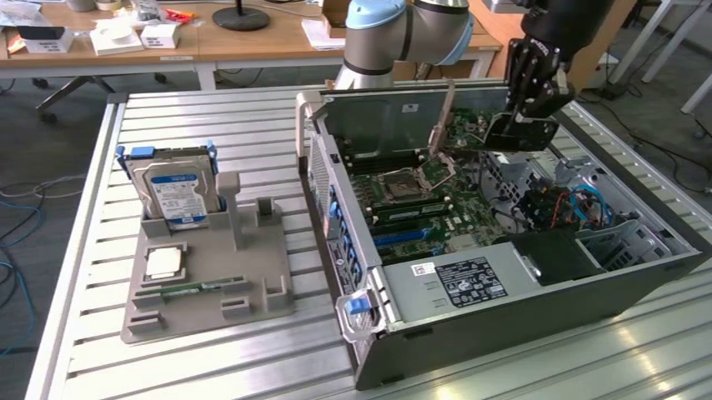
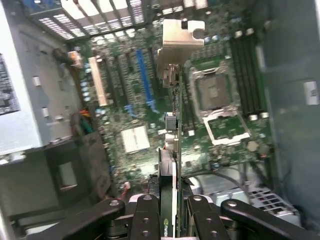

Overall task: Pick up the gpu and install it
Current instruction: 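Insert the gpu into the slot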

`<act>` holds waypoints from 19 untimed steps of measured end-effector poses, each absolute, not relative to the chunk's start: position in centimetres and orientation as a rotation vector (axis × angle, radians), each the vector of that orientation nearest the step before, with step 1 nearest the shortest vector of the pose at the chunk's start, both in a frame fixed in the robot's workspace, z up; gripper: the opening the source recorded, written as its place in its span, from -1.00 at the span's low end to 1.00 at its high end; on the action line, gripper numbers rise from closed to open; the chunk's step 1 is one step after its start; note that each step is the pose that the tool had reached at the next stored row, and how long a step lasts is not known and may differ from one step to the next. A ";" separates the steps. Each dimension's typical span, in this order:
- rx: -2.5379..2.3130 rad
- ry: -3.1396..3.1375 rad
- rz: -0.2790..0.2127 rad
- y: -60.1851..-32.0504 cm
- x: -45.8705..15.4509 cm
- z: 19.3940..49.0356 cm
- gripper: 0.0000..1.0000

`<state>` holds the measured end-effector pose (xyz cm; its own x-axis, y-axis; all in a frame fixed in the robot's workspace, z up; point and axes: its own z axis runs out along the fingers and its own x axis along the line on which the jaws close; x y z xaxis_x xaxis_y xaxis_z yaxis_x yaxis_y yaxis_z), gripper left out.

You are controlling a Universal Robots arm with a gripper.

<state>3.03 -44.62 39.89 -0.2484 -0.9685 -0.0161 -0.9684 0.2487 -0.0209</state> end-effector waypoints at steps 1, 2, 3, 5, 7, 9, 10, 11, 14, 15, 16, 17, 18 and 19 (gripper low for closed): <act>-1.909 2.462 -0.003 -44.6 3.0 39.9 -0.47; -1.910 2.461 -0.001 -44.6 3.0 39.9 -0.47; -1.912 2.460 0.001 -44.6 3.0 39.9 -0.47; -1.921 2.452 0.002 -44.7 3.0 39.8 -0.47; -1.938 2.439 0.002 -44.7 3.0 39.8 -0.47; -1.963 2.418 0.003 -44.7 3.0 39.8 -0.47; -1.978 2.406 0.003 -44.7 3.0 39.8 -0.47; -1.995 2.392 0.003 -44.7 3.0 39.8 -0.47; -2.051 2.344 0.004 -44.7 3.0 39.8 -0.47; -2.071 2.327 0.005 -44.7 3.0 39.8 -0.47; -2.083 2.316 0.006 -44.7 3.0 39.7 -0.47; -2.094 2.308 0.007 -44.7 3.0 39.7 -0.47; -2.101 2.303 0.009 -44.7 3.0 39.7 -0.47; -2.104 2.302 0.010 -44.7 3.0 39.7 -0.47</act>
